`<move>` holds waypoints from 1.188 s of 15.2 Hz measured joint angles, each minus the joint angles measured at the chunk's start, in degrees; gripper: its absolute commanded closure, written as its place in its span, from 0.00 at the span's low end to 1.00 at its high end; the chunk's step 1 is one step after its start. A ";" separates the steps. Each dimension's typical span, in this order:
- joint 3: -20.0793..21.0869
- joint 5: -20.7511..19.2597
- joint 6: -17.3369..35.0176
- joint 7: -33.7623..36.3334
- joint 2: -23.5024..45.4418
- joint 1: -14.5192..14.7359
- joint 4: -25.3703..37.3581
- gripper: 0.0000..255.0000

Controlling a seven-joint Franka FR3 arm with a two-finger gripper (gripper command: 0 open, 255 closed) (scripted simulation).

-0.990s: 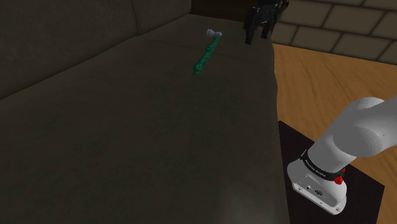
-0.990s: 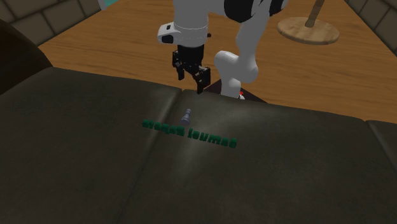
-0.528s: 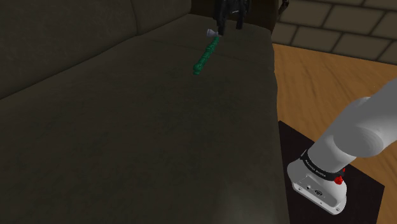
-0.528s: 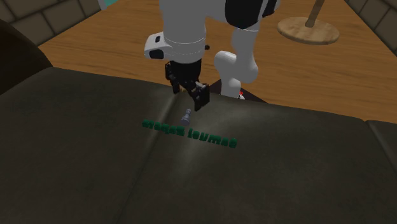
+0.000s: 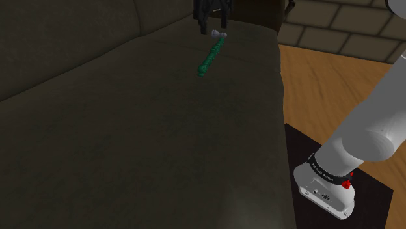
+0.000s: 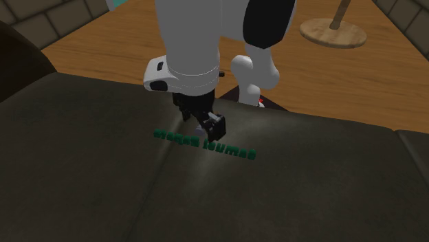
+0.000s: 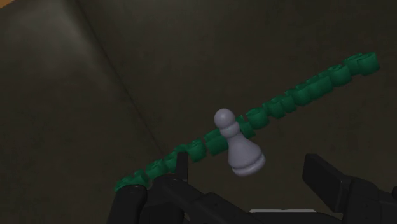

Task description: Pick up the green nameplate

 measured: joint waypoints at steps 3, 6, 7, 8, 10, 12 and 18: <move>-0.09 0.20 2.35 0.01 -0.64 -0.12 -2.98 0.00; -0.21 0.42 4.31 -0.11 -1.33 -0.26 -5.58 1.00; -0.21 0.44 4.49 -0.11 -1.39 -0.27 -5.81 1.00; -0.21 0.45 4.59 -0.10 -1.41 -0.27 -5.93 1.00; -0.21 0.47 4.68 -0.11 -1.47 -0.27 -6.03 1.00; -0.21 0.47 4.72 -0.11 -1.50 -0.27 -6.07 1.00; -0.14 0.35 3.67 -0.02 -1.08 -0.19 -4.68 1.00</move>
